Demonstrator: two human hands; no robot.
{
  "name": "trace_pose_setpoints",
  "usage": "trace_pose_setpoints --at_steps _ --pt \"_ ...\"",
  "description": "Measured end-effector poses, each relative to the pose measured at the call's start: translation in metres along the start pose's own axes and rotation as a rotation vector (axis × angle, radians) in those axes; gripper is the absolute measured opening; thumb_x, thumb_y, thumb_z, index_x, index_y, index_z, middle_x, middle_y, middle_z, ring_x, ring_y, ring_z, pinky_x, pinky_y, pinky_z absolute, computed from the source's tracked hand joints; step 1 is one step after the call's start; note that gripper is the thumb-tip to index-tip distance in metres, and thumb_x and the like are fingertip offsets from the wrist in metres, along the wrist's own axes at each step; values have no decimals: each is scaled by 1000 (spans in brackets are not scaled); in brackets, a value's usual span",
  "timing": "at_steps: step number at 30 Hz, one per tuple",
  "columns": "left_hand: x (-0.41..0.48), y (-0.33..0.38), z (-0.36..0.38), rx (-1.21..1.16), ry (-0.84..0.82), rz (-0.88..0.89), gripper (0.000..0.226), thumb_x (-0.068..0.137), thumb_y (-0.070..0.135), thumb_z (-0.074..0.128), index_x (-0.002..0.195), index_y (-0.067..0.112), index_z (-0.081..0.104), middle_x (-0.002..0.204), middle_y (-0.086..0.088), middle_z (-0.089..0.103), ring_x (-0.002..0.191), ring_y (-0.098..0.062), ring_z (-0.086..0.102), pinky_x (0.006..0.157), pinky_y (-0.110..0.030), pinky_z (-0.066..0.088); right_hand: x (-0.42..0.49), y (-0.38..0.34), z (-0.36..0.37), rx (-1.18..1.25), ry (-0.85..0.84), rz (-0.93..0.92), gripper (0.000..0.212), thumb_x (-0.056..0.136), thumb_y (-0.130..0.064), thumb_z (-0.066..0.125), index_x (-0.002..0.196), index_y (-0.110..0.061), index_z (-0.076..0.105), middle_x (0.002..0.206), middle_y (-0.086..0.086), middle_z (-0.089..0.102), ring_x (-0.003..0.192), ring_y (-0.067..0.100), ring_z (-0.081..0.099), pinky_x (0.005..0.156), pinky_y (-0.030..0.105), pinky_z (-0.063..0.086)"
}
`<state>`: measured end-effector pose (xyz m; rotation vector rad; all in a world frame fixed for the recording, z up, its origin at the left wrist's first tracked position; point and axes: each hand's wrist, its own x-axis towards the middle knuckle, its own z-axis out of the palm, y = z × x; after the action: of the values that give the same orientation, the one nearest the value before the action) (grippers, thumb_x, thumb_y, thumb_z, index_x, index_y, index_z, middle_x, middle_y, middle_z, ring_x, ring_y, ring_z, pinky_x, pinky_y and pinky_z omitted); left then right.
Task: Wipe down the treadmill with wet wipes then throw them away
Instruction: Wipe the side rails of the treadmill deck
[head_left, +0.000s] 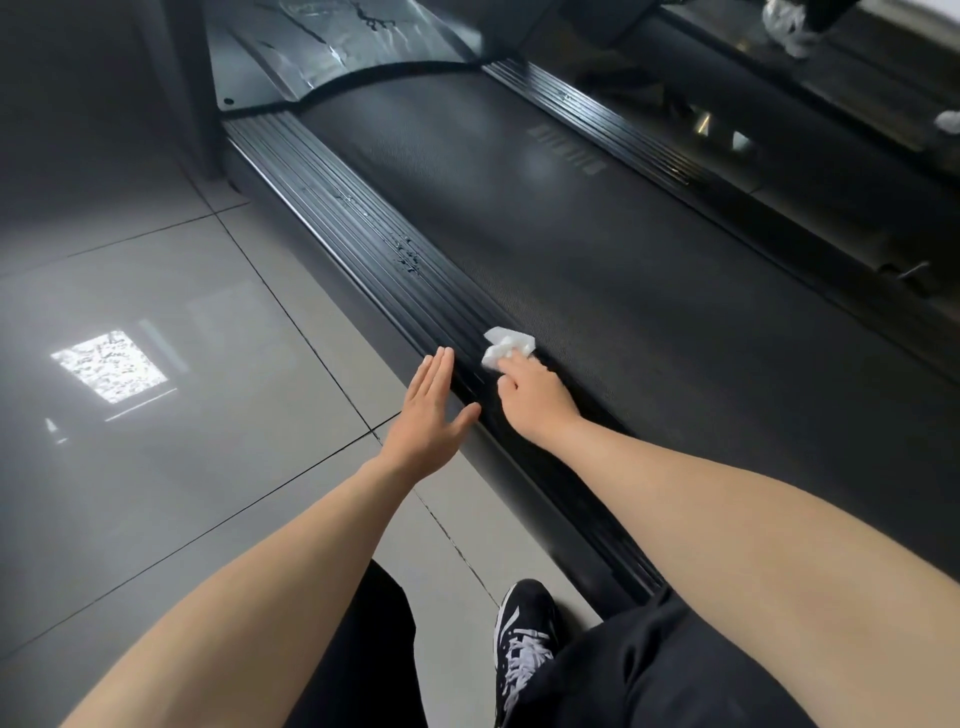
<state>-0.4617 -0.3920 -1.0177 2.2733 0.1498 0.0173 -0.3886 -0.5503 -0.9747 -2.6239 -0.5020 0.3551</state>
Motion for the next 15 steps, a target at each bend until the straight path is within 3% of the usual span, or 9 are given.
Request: trace_pose_setpoints --at_steps 2,4,8,11,15 --pt "0 5 -3 -199 22 -23 78 102 29 59 163 19 11 168 8 15 154 -6 8 126 -31 14 -11 -13 8 23 -54 -150 40 104 -16 38 140 -18 55 148 6 49 136 25 44 109 39 38" --pt "-2 8 -5 -393 93 -62 71 102 25 58 162 22 19 162 13 28 147 0 24 120 -24 25 -17 -20 16 34 -69 -242 42 105 -16 38 144 -19 52 153 2 47 141 21 40 114 39 37" --pt "-16 6 8 -234 441 -61 51 99 8 56 148 18 48 144 4 50 132 -9 38 111 -24 31 -13 -15 24 -91 -66 -329 38 102 -18 37 129 -15 64 131 2 59 124 20 50 101 45 49" --pt "-18 14 28 -463 414 -97 38 102 8 51 138 20 55 122 4 58 112 -11 55 100 -32 47 -13 -13 22 -125 -99 -343 34 98 -16 43 116 -11 71 119 3 61 113 19 53 94 43 51" --pt "-12 21 39 -728 439 -240 30 106 25 48 136 24 52 123 3 61 115 -9 59 99 -25 49 -12 -18 11 -42 -47 -380 14 94 -4 52 96 -10 64 111 1 57 97 21 55 86 46 50"
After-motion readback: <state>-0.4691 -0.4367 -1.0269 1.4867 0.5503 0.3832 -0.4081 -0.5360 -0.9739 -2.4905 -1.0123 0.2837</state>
